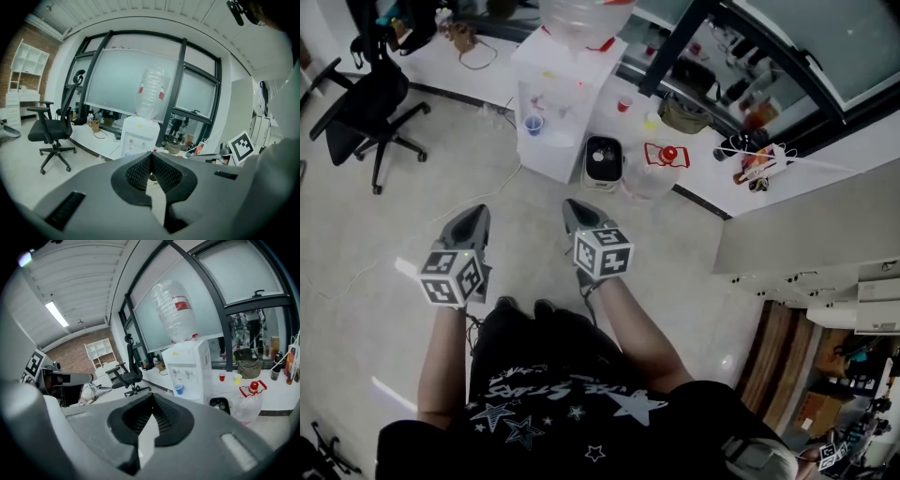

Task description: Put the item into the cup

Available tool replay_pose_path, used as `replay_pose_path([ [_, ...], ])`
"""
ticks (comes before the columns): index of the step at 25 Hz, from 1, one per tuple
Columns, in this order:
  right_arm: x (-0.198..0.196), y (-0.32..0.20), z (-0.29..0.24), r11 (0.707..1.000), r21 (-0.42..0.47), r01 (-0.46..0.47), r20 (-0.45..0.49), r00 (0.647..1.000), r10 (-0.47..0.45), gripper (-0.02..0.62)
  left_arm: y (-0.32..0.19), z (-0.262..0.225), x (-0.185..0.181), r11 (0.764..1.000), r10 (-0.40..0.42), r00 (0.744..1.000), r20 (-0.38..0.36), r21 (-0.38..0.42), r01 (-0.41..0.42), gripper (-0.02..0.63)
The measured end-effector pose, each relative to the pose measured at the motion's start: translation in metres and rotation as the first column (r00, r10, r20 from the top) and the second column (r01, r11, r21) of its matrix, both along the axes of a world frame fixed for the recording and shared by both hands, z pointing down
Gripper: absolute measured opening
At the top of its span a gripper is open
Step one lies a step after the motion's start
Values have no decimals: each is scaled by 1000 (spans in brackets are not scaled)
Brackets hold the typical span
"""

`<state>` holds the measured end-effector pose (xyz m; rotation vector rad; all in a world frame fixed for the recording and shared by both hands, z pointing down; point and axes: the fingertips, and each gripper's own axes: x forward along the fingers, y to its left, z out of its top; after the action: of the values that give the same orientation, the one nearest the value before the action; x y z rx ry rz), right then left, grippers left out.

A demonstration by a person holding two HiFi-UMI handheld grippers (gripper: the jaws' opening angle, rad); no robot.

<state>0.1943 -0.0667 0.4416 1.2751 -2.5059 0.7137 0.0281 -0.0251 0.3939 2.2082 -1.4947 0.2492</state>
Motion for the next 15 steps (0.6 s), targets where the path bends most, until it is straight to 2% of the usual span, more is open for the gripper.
replay_pose_path([
  [11, -23, 46, -7, 998, 11, 66, -27, 997, -66, 0, 37, 1, -14, 1000, -4, 999, -38, 6, 4, 6],
  [15, -29, 68, -12, 999, 15, 44, -43, 998, -43, 0, 60, -3, -23, 1000, 20, 999, -50, 14, -20, 6],
])
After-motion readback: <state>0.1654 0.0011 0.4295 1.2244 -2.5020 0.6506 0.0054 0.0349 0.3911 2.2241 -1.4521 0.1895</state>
